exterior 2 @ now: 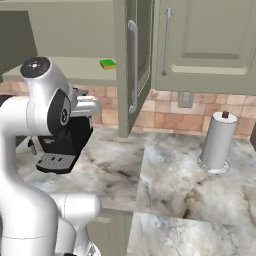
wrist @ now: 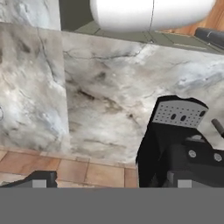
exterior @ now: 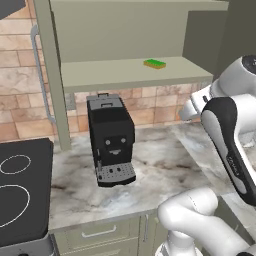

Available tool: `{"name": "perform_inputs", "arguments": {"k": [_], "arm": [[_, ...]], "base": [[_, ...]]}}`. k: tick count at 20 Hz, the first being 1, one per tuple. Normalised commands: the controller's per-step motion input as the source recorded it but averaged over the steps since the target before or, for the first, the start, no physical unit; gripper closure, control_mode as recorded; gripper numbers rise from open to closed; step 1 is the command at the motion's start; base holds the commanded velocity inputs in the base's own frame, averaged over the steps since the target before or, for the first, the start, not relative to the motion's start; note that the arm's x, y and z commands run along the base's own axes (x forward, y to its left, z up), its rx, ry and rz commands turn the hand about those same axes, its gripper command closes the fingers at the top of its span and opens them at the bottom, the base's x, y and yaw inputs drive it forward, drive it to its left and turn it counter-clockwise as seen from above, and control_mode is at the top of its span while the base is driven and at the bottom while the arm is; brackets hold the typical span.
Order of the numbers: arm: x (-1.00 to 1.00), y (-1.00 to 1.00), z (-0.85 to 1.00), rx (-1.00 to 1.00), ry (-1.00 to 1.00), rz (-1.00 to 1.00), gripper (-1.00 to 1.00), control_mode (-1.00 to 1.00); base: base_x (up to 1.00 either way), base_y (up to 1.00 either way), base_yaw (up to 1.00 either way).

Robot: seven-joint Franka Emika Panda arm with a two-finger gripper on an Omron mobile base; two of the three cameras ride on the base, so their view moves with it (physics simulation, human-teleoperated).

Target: Locate and retrieve the soap dispenser and sponge from the cabinet. Place them next to the sink.

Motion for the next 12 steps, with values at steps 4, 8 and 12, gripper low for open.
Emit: {"name": "perform_inputs", "arguments": {"k": [4, 8, 12], "arm": [[0.08, 0.01, 0.35, 0.00, -0.03, 0.00, -1.00, -1.00], [0.16, 0.00, 0.18, 0.00, -0.06, 0.00, -1.00, -1.00], [0.26, 0.00, 0.14, 0.00, -0.06, 0.00, -1.00, -1.00]], "base": [[0.00, 0.00, 0.00], [0.00, 0.00, 0.00], [0.00, 0.00, 0.00]]}}
